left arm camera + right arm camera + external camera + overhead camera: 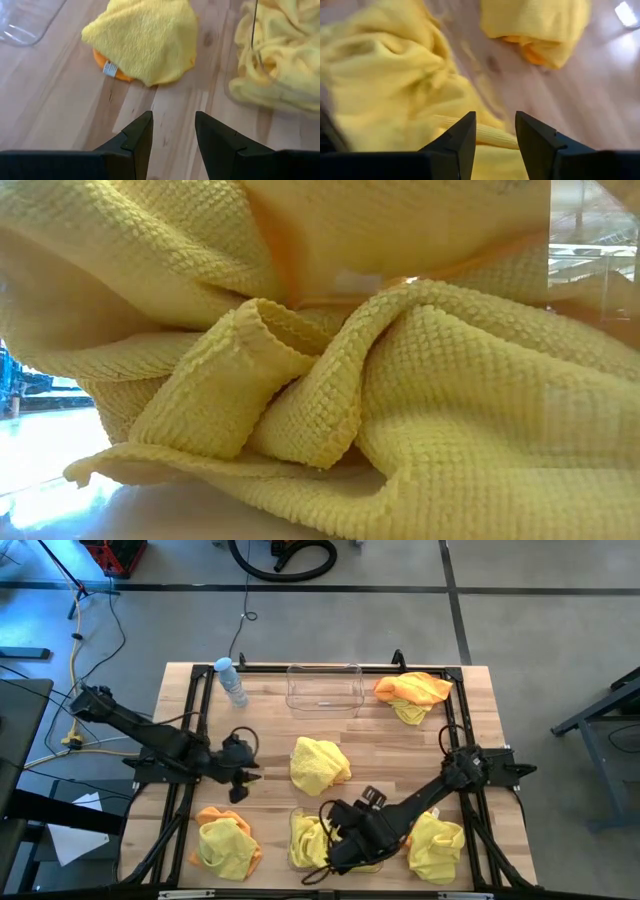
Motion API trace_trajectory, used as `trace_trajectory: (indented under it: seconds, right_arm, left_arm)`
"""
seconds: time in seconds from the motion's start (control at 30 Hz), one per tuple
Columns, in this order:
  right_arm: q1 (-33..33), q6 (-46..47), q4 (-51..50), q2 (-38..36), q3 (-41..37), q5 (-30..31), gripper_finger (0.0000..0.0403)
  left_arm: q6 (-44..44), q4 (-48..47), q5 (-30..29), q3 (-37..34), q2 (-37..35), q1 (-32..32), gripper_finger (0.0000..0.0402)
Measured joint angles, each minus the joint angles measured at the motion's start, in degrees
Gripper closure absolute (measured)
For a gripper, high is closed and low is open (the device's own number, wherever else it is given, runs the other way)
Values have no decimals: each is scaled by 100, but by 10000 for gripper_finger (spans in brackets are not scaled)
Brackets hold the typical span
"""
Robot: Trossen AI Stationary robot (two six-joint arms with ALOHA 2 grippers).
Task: Sort microfiber towel by color & place in baskets
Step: Put the yellow microfiber towel into the bottom transparent bin
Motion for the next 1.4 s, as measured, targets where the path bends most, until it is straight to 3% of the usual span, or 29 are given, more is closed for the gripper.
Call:
trace_trajectory:
  seconds: [0.13, 0.3, 0.43, 0.6, 0.7, 0.83, 1.17, 1.4]
  right_arm:
    - [122, 14, -18, -637, -1012, 218, 277]
    - [495, 696, 345, -1910, -2973, 234, 279]
    - [926, 1443, 1336, -3246, -4609, 621, 280]
    - [1248, 2148, 2352, -4708, -6299, 954, 280]
    - [1302, 2489, 2637, -5334, -7053, 952, 280]
    - [1303, 3018, 2867, -5895, -7793, 964, 280]
    - [1303, 3396, 3403, -6267, -8594, 770, 280]
    - [1303, 3325, 3435, -6265, -8610, 775, 279]
  left_arm:
    - [-300, -45, -258, 572, 717, 0, 266]
    - [-678, -227, -350, 1300, 1485, 9, 266]
    - [-1494, -1295, -315, 2057, 2093, 20, 266]
    - [-2934, -2754, 300, 2939, 2740, 17, 266]
    - [-3868, -3215, 885, 3115, 2982, -111, 266]
    - [-4888, -3307, 1451, 3109, 3142, -522, 266]
    - [-7860, -3292, 1846, 3079, 3172, -2045, 266]
    - [-8551, -2940, 1919, 2699, 3189, -2652, 266]
